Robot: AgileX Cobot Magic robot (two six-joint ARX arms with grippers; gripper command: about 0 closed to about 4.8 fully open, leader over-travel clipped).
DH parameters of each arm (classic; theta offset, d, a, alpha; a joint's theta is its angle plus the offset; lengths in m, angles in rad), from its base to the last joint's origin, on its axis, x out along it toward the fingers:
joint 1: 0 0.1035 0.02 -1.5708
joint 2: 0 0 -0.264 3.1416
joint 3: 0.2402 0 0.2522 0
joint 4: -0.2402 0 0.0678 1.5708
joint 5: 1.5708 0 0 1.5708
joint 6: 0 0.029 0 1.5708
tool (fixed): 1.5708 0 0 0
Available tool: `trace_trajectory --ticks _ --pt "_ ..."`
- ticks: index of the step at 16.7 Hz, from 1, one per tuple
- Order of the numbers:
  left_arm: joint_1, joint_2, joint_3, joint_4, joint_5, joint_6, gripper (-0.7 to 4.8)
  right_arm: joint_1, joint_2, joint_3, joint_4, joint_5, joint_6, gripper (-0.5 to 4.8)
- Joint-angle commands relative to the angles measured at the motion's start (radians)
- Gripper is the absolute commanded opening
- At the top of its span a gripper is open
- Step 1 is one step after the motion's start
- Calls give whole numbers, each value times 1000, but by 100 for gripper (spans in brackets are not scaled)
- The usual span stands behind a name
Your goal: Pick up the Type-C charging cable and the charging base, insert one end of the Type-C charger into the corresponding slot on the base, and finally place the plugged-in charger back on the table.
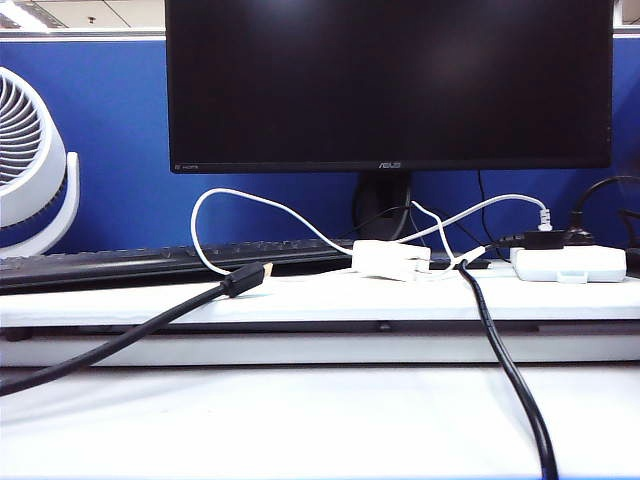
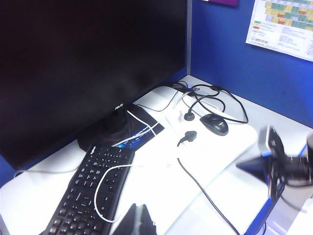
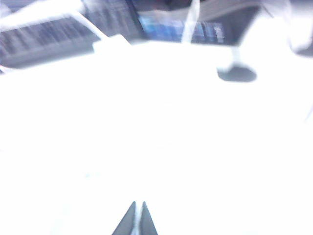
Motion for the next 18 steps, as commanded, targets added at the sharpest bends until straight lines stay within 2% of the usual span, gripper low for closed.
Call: trace_trajectory --ticks 1,3,8,11,16,18 --pt "0 -5 2 0 1 -13 -6 1 -71 -73 26 71 11 -1" --pt "0 -5 2 0 2 -21 -6 0 -101 -111 -34 133 11 -1" --pt "0 -5 2 1 4 -18 -6 1 -105 -171 -15 127 21 -1" --pt "0 28 2 10 -2 41 -6 1 -105 -171 -15 127 21 -1" --pt "1 117 2 218 2 90 -6 1 -105 -171 -15 128 21 -1" --pt "2 148 2 301 33 94 -6 1 -105 -171 -15 128 21 -1"
